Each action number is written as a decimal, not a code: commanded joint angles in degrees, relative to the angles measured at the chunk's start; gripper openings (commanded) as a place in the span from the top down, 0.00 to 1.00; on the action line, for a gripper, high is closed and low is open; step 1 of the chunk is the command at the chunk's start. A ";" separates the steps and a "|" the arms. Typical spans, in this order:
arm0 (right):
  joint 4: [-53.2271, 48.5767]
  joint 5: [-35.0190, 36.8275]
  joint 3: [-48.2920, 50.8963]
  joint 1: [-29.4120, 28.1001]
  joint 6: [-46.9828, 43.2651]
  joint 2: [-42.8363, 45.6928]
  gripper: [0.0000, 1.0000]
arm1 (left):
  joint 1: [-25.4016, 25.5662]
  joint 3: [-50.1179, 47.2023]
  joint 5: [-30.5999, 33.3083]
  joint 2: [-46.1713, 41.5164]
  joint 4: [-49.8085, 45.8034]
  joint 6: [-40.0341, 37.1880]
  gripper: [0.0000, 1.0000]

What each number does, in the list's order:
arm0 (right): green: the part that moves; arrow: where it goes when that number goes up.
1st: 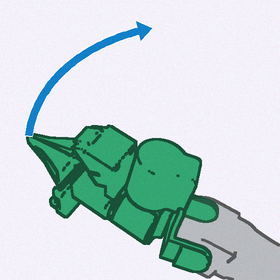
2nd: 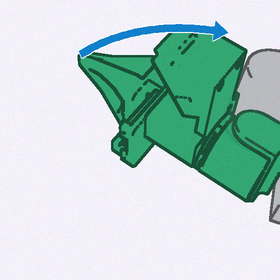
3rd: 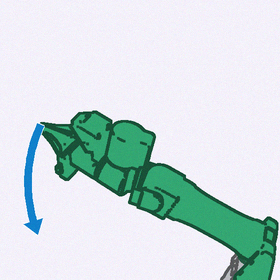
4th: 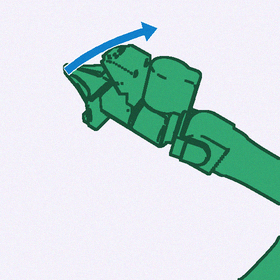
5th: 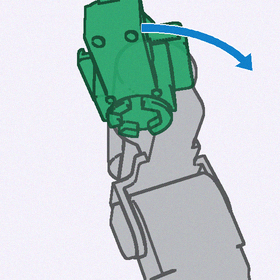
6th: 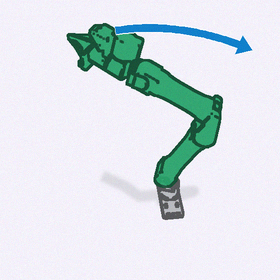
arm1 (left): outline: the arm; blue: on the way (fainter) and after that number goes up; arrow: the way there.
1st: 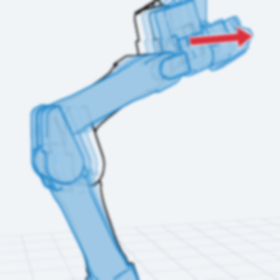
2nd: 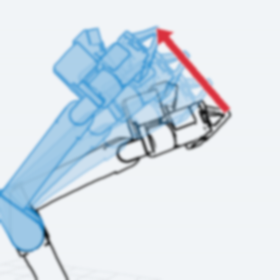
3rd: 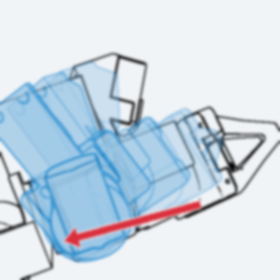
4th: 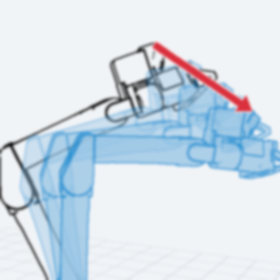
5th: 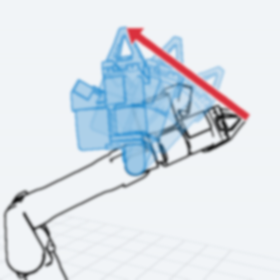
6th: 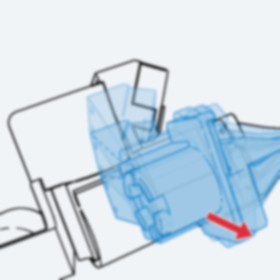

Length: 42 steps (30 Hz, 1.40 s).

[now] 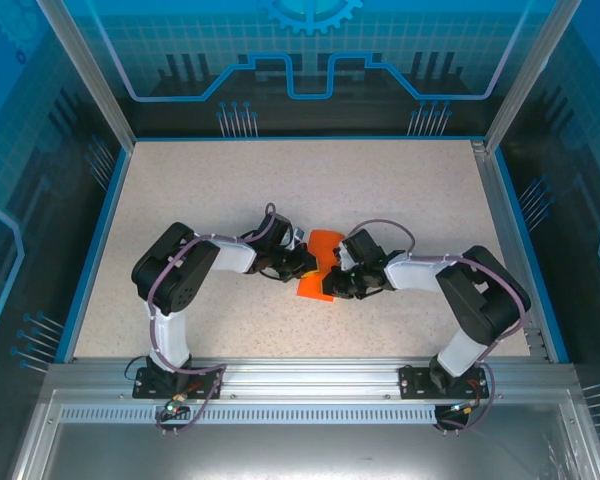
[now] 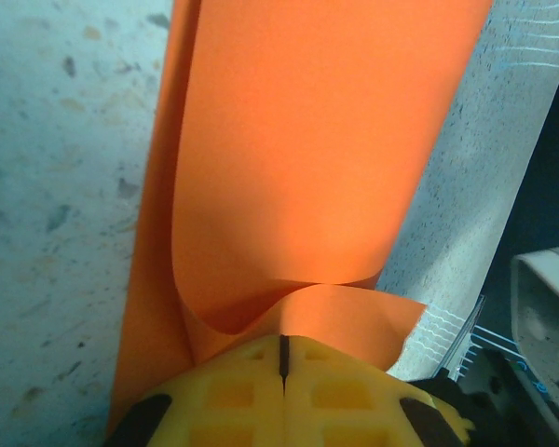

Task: Fold a paper plane with a square sheet of paper (pick it up from the middle)
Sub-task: Fold the triangle a second time at the center of the table.

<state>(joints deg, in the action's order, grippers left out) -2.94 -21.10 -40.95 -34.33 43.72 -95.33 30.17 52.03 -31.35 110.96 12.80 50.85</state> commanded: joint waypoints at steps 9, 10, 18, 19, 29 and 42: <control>-1.09 -0.76 1.09 1.54 -0.94 -1.87 0.86 | 0.13 -4.16 3.91 -8.52 2.26 -0.05 0.77; -0.97 -0.85 1.06 1.53 -0.93 -1.92 0.86 | 0.14 -4.51 4.23 -9.19 2.66 0.16 0.75; -1.29 -0.57 0.78 1.76 -1.28 -2.48 0.86 | 1.06 -1.54 0.40 -7.94 3.83 0.71 0.75; -1.28 -0.71 0.74 1.82 -1.36 -2.64 0.86 | 1.38 -0.80 -0.10 -7.12 3.85 0.61 0.75; -2.29 -0.07 0.58 2.16 -1.80 -2.91 0.85 | 2.29 2.07 3.10 -0.52 3.64 1.03 0.76; -4.31 0.09 0.43 2.51 -2.86 -2.51 0.89 | -1.31 1.67 4.11 1.63 3.25 -2.31 0.74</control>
<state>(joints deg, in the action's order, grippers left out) -2.52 -23.83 -40.97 -32.67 42.02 -96.36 29.87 53.06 -28.36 111.48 17.04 51.44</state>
